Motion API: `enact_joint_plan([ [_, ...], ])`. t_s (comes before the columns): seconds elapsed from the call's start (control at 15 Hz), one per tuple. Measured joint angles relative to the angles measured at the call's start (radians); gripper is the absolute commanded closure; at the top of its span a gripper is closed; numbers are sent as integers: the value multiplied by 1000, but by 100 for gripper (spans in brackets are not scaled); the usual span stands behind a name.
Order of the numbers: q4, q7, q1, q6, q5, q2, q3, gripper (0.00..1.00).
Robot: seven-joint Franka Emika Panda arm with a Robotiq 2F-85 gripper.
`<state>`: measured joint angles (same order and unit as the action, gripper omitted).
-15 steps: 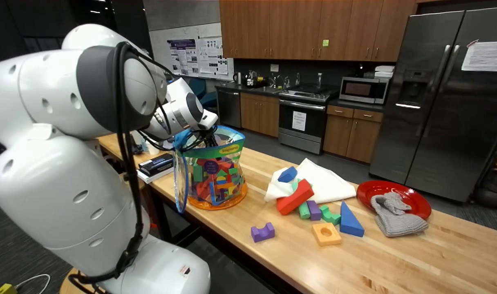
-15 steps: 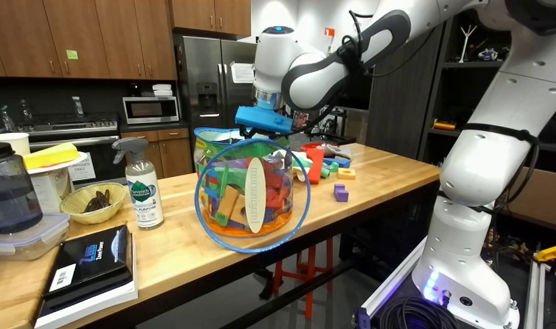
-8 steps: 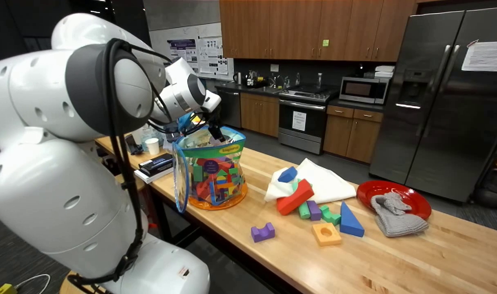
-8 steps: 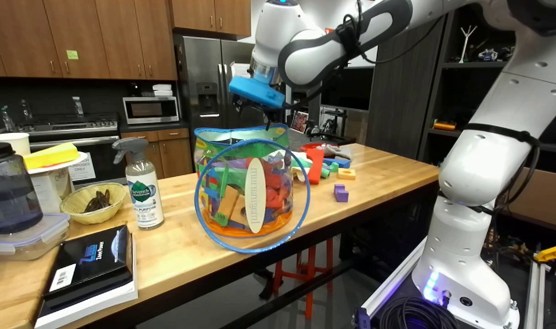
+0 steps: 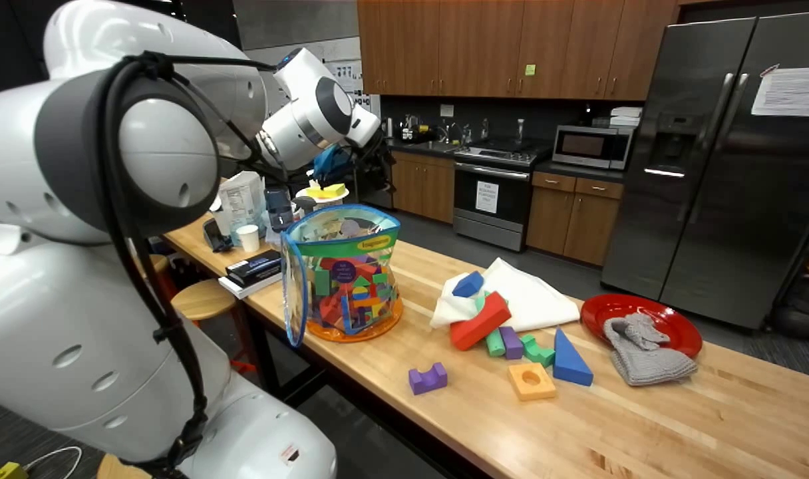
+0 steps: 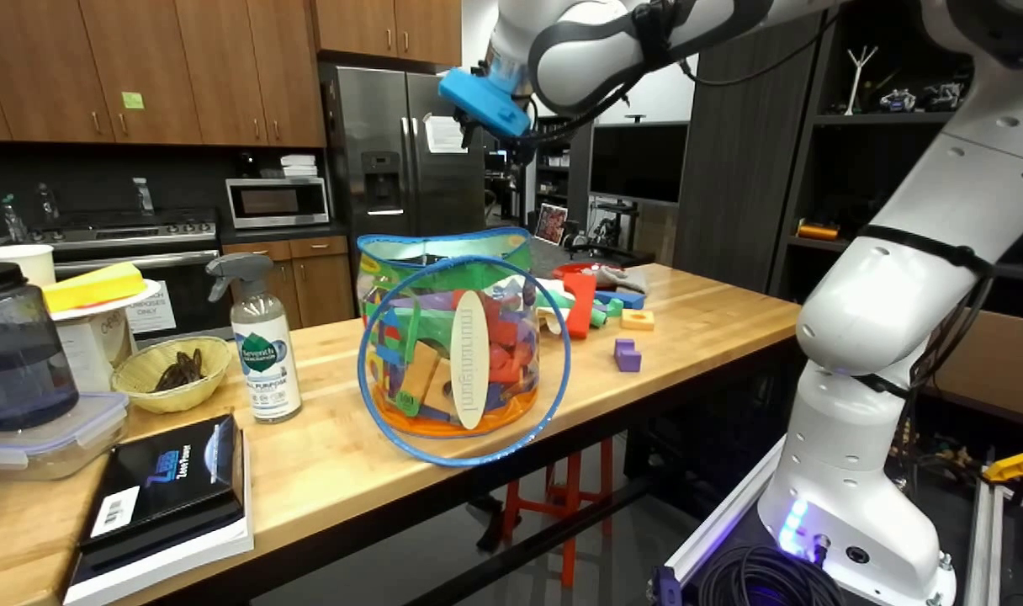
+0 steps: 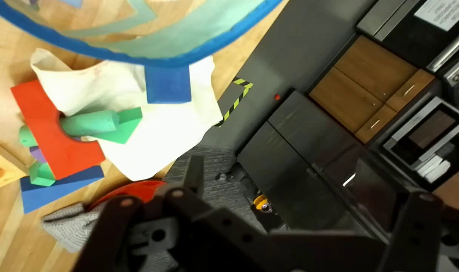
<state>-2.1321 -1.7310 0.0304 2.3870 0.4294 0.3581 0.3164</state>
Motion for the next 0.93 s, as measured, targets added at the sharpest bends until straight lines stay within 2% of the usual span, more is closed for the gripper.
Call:
enact_joint_plan([
  [0.53, -45, -47, 111, -5, 39, 5, -100, 0],
  [0.93, -159, -18, 179, 80, 40, 20, -218, 0],
])
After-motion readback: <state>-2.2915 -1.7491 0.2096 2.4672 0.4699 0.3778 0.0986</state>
